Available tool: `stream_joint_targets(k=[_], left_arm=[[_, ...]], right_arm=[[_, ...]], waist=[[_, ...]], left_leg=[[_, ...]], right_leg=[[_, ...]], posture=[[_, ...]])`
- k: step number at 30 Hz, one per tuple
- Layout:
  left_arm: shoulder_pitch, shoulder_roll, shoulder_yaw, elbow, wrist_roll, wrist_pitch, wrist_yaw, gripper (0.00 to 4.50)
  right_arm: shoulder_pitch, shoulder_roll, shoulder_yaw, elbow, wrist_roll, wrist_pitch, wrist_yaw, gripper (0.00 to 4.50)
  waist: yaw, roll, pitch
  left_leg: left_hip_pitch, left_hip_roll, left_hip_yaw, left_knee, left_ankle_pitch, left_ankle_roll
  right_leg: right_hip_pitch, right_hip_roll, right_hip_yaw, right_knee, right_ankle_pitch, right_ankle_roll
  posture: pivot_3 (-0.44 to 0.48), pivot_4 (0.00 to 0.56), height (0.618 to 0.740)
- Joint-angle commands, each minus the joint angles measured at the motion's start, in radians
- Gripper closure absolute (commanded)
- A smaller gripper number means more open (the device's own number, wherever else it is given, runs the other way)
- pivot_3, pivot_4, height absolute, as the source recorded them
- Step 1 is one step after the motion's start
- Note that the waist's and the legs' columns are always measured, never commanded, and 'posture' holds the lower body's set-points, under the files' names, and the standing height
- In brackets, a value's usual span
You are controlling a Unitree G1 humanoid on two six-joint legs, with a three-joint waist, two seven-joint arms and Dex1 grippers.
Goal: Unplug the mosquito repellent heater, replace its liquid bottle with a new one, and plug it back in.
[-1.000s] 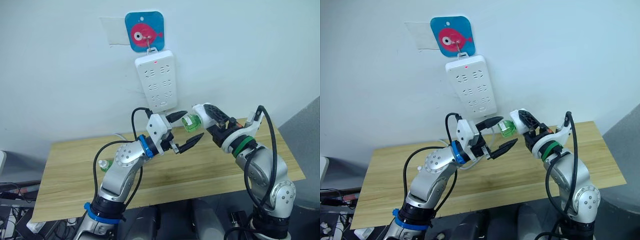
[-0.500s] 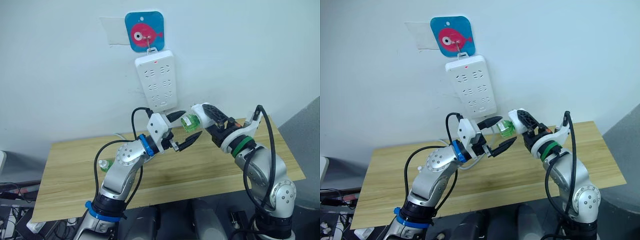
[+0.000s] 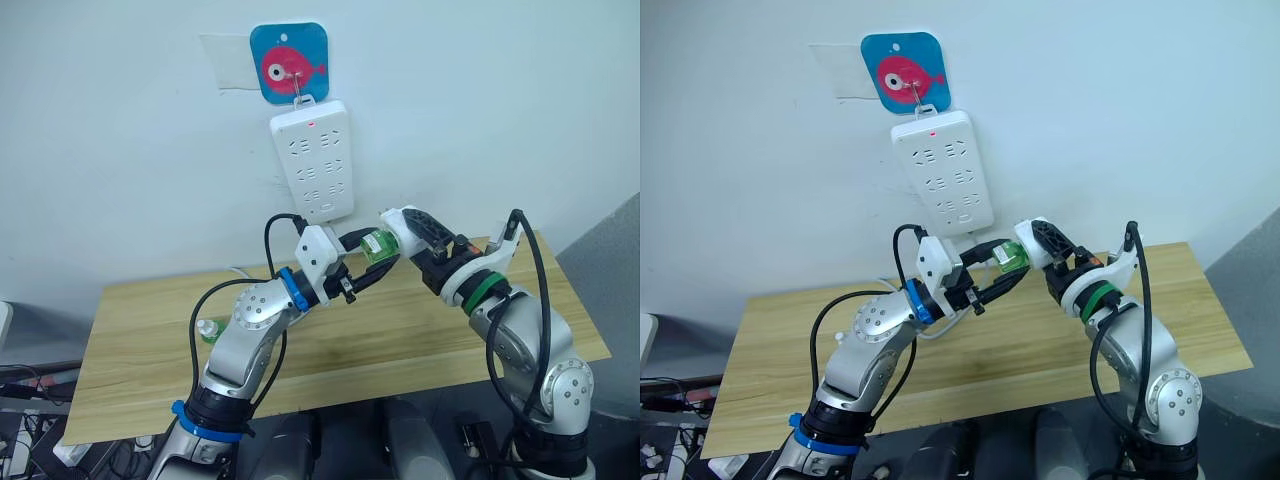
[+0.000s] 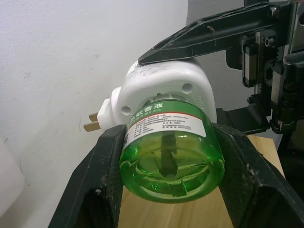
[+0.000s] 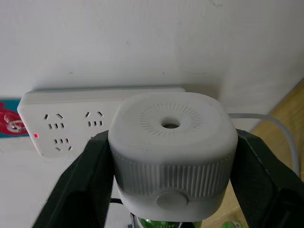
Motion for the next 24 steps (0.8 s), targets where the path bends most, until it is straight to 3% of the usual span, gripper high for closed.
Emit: stream_joint_targets(k=[1,7,12,18,24], left_arm=[[-0.021,0.027,0.0,0.005,-0.017,-0.062,-0.081,2.23],[-0.061,0.092,-0.003,0.069,-0.045,-0.177,-0.272,2.23],[-0.095,0.118,-0.013,0.137,-0.027,-0.286,-0.381,2.23],[-0.123,0.105,-0.019,0.178,-0.004,-0.352,-0.398,2.23],[-0.109,0.099,-0.036,0.17,0.028,-0.388,-0.386,2.23]], right_arm=[[0.003,-0.078,-0.046,0.015,0.077,0.107,0.116,0.02],[-0.071,-0.32,-0.181,0.376,0.081,0.606,0.579,0.02],[-0.253,-0.56,-0.094,0.718,0.081,0.991,0.938,0.02],[-0.41,-0.614,0.034,0.867,0.081,1.078,1.009,0.02],[-0.453,-0.609,0.08,0.897,0.081,1.099,1.051,0.02]], waist=[[0.0,0.0,0.0],[0.001,0.0,0.0],[0.003,0.0,0.0],[0.004,-0.001,0.0],[0.022,-0.001,0.0]], left_leg=[[0.0,0.0,0.0,0.0,0.0,0.0],[0.0,0.0,0.003,0.002,0.0,0.001],[0.0,0.001,0.005,0.006,-0.001,0.004],[-0.002,0.001,0.006,0.012,-0.003,0.006],[-0.004,-0.001,0.006,0.015,-0.004,0.008]], right_leg=[[0.0,0.0,0.0,0.0,0.0,0.0],[0.001,0.0,0.0,0.0,0.0,0.0],[0.003,0.001,0.0,0.0,0.0,0.0],[0.003,0.0,0.0,0.001,0.001,0.001],[0.003,-0.001,0.002,-0.003,0.005,0.007]], posture=[[-0.133,0.253,0.74],[-0.134,0.24,0.74],[-0.121,0.223,0.74],[-0.099,0.211,0.74],[-0.086,0.203,0.74]])
